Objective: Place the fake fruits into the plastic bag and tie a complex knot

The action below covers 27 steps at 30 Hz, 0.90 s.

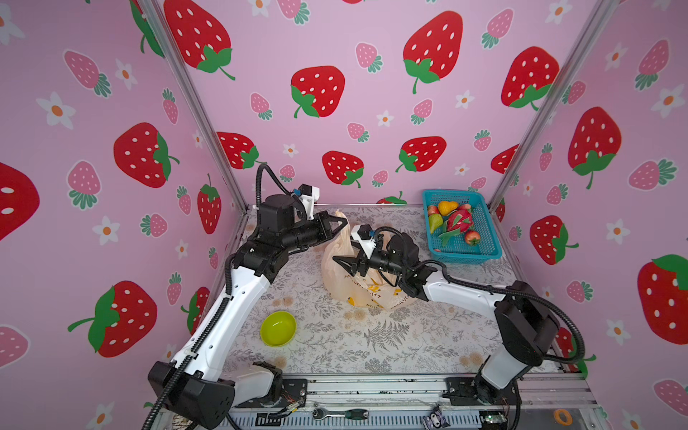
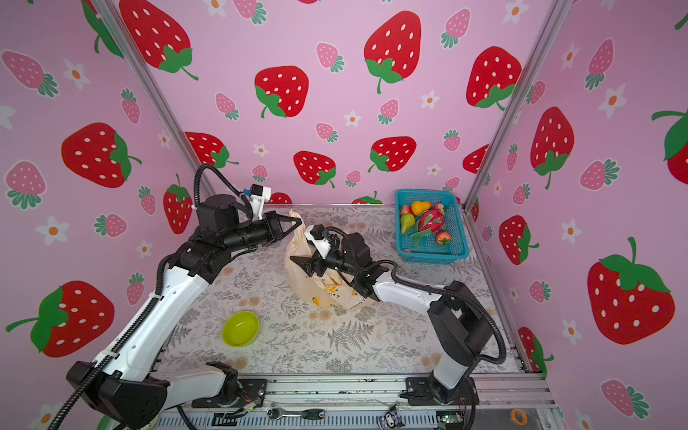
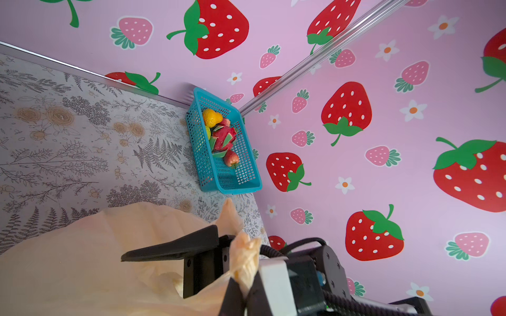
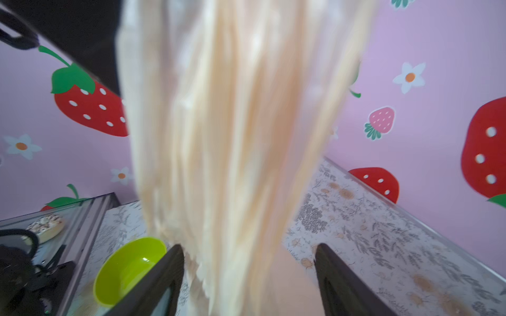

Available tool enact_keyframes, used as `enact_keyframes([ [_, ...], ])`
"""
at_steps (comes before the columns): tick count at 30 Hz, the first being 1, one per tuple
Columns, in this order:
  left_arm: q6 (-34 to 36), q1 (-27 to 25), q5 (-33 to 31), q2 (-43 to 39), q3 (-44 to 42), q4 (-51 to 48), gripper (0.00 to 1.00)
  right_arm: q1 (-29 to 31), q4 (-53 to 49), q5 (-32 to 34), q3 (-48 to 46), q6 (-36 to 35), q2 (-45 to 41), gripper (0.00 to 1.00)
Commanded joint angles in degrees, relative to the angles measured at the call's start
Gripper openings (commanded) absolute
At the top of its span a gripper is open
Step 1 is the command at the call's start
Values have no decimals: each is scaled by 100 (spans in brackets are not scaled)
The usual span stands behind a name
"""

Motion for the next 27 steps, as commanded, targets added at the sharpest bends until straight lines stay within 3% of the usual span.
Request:
enact_keyframes([
  [1,-164,24,110,-66,-34,321,0,288,-79,1771,179,215,-82,86],
  [5,-258,22,122,-84,-91,405,0,631,-108,2875,471,312,107,87],
  [14,-446,20,103,-154,-195,571,0,831,139,4376,1032,964,676,71],
  [20,-540,35,89,-201,-206,626,0,831,273,4834,856,1523,1201,58],
  [27,-499,114,51,-229,-192,623,0,831,169,4489,386,1357,1079,54],
])
